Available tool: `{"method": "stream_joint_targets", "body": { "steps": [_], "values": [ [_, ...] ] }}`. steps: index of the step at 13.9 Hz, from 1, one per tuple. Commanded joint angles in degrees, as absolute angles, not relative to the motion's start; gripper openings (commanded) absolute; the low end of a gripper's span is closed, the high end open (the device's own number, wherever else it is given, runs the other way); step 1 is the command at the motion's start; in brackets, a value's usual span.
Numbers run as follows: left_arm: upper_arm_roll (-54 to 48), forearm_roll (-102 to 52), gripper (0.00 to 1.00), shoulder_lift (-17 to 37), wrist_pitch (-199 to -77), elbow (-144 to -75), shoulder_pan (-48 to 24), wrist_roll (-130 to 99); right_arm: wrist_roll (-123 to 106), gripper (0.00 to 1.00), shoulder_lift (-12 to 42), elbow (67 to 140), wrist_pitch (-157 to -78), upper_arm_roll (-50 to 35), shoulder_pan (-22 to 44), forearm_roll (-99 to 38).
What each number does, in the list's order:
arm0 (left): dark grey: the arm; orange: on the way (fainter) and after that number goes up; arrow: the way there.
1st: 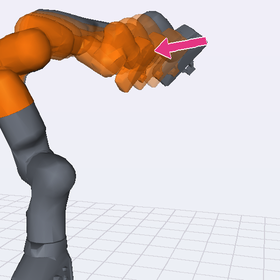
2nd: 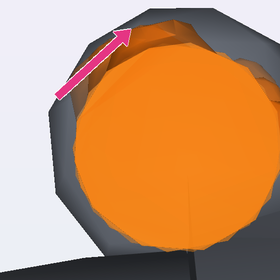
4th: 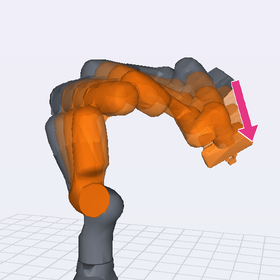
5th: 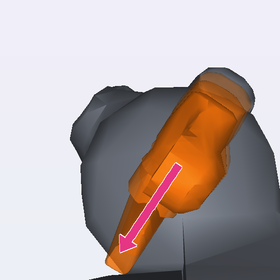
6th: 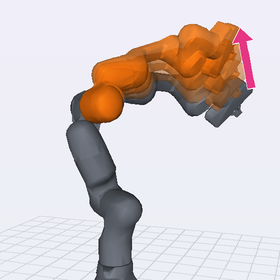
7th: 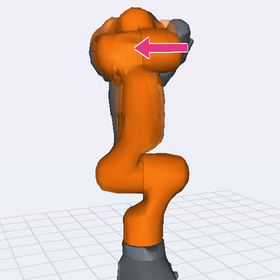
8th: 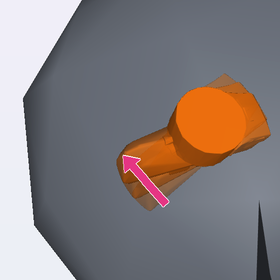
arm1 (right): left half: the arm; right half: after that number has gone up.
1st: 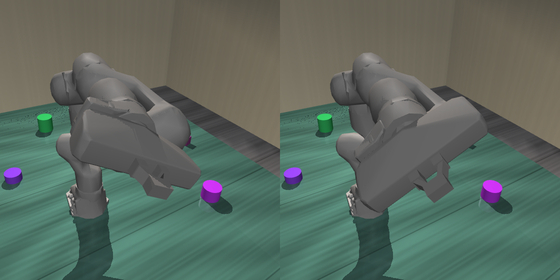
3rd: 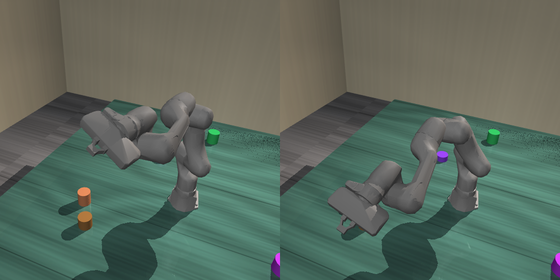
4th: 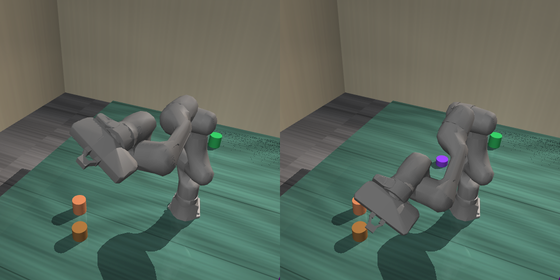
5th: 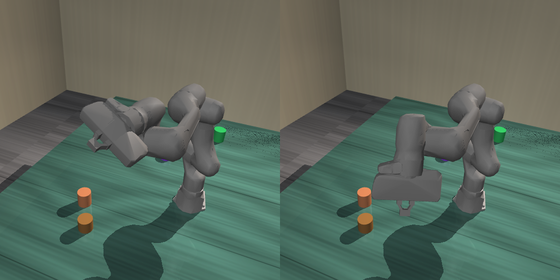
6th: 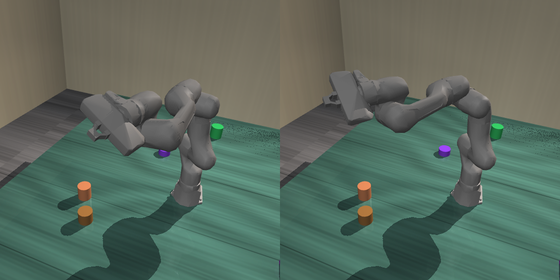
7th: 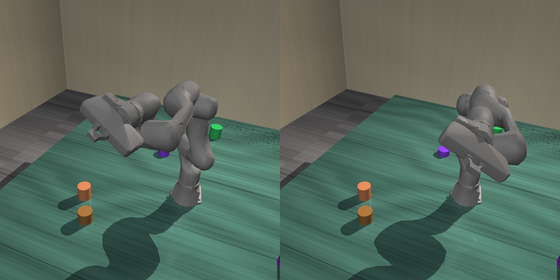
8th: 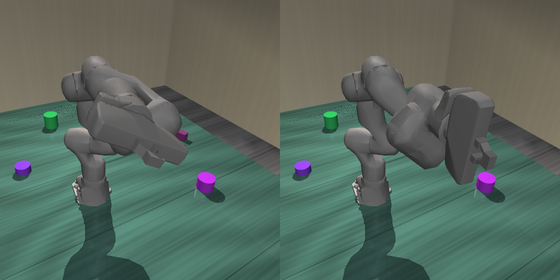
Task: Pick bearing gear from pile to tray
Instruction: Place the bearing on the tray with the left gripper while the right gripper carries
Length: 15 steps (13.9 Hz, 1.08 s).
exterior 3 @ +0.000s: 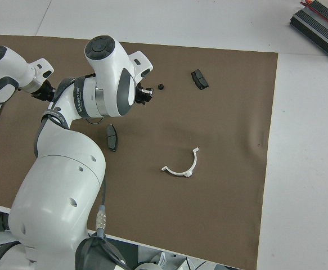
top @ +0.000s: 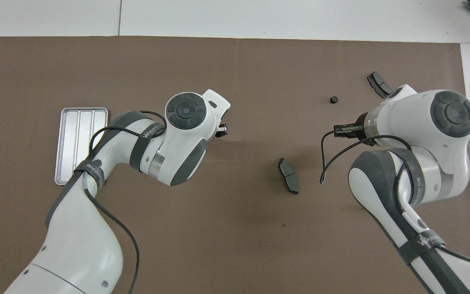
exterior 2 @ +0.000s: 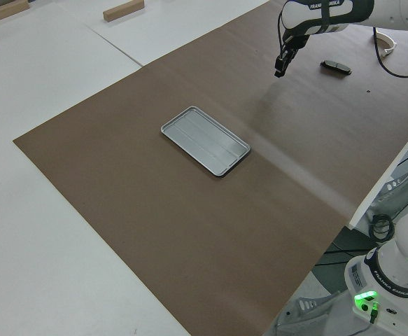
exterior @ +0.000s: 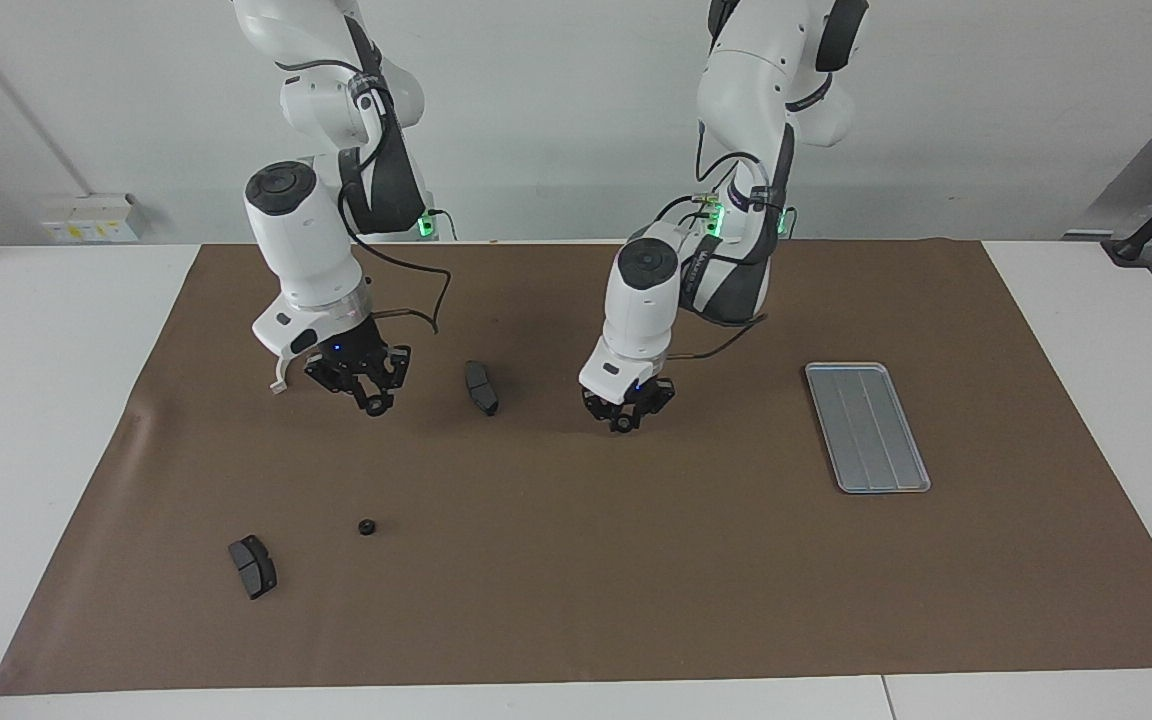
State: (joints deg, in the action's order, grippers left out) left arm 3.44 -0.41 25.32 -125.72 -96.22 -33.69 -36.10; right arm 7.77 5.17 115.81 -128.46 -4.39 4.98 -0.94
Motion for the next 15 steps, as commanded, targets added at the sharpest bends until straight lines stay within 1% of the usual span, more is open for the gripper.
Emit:
{"method": "stream_joint_targets", "body": {
  "steps": [1,4,7,8,10,12,15],
  "values": [
    [2.73,-0.44,0.00,22.07,-122.00,-95.89,-26.74,-30.26,11.58,0.00,4.92,115.49,-127.62,-6.41,4.66,-1.58],
    [2.81,-1.05,0.00,19.61,-118.48,-97.11,-20.06,-19.02,24.82,0.00,6.67,113.04,-128.32,-13.07,5.35,-1.49],
    [2.90,-1.05,0.00,18.11,-118.91,-101.15,-13.21,-7.07,39.42,0.00,10.97,108.47,-129.11,-13.45,13.77,-0.80],
    [2.90,-1.05,0.00,17.58,-119.26,-102.55,-11.01,-2.94,43.29,0.00,12.47,108.02,-130.85,-13.45,16.23,-0.62],
    [2.81,-1.49,0.00,16.53,-121.71,-105.63,-7.14,2.79,48.67,0.00,14.67,108.02,-133.93,-13.45,20.63,-0.62],
    [2.81,-1.58,0.00,14.95,-126.45,-110.98,-4.76,6.05,53.41,0.00,16.25,108.02,-137.44,-13.45,23.19,-0.53],
    [2.81,-1.84,0.01,13.10,-134.19,-118.19,-3.96,7.73,55.98,0.00,17.40,108.02,-138.16,-13.45,25.83,-0.44]
  ]
}}
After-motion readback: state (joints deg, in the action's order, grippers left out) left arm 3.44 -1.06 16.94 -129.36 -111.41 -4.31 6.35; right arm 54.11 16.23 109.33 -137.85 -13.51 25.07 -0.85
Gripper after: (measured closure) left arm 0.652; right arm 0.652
